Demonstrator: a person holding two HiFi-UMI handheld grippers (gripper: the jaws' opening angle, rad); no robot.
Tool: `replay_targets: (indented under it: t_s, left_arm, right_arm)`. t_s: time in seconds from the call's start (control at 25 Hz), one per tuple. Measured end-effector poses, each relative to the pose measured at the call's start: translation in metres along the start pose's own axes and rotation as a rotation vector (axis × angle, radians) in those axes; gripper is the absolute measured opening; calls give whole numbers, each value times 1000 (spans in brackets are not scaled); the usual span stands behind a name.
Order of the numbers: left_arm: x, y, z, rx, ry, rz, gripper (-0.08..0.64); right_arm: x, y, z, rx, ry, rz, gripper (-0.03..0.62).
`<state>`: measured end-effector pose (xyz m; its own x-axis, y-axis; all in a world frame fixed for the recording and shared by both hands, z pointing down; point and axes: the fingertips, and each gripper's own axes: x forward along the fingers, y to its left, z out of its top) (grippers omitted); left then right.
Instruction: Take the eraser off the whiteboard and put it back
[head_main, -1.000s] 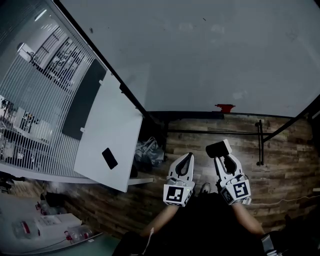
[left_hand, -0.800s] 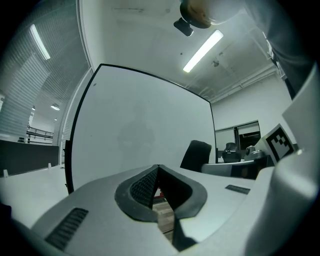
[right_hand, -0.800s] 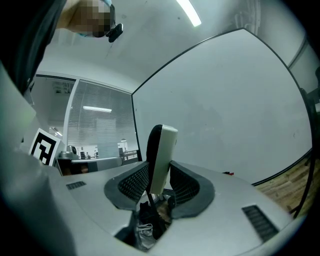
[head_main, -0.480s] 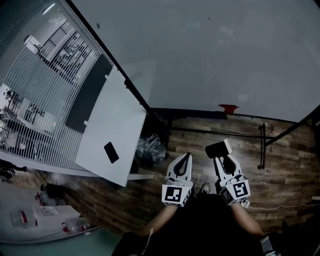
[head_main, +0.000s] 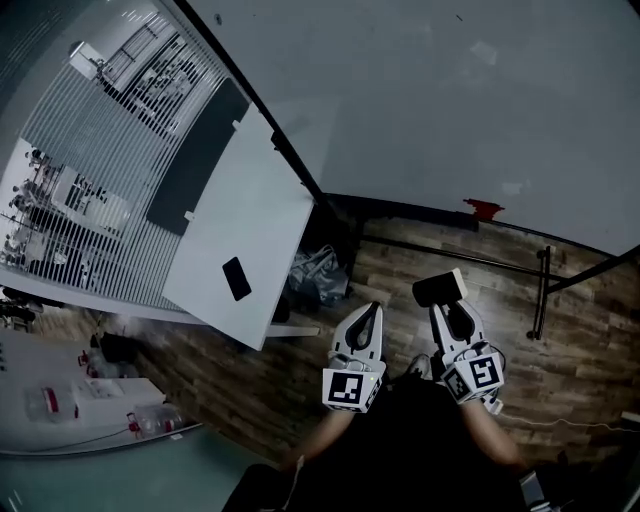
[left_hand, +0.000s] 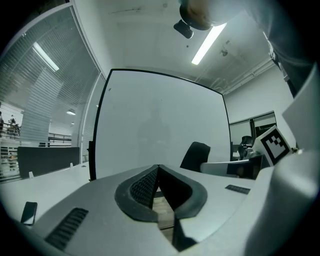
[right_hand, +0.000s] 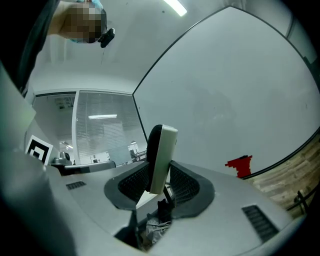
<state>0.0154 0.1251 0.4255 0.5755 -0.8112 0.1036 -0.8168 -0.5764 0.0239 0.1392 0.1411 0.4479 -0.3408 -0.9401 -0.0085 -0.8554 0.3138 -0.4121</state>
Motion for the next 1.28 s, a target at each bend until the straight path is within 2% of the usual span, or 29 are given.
replay_targets:
  t_s: [0.36,0.8,1.08,1.28]
  left_arm:
    - [9,55,-5,-33,-5,14,6]
    - [35,123,2,-62,-34,-35,6]
    - [49,165,0,-102,-56,-55,6]
    - [55,192,-4,-117,-54,-42,6]
  right_arm:
    - [53,16,-17,17,28,-1,138]
    - [121,21,-41,69,72,-80,138]
    - [161,16,-74,236,70,-156,138]
    - [194,12,-104,357,87,-177,138]
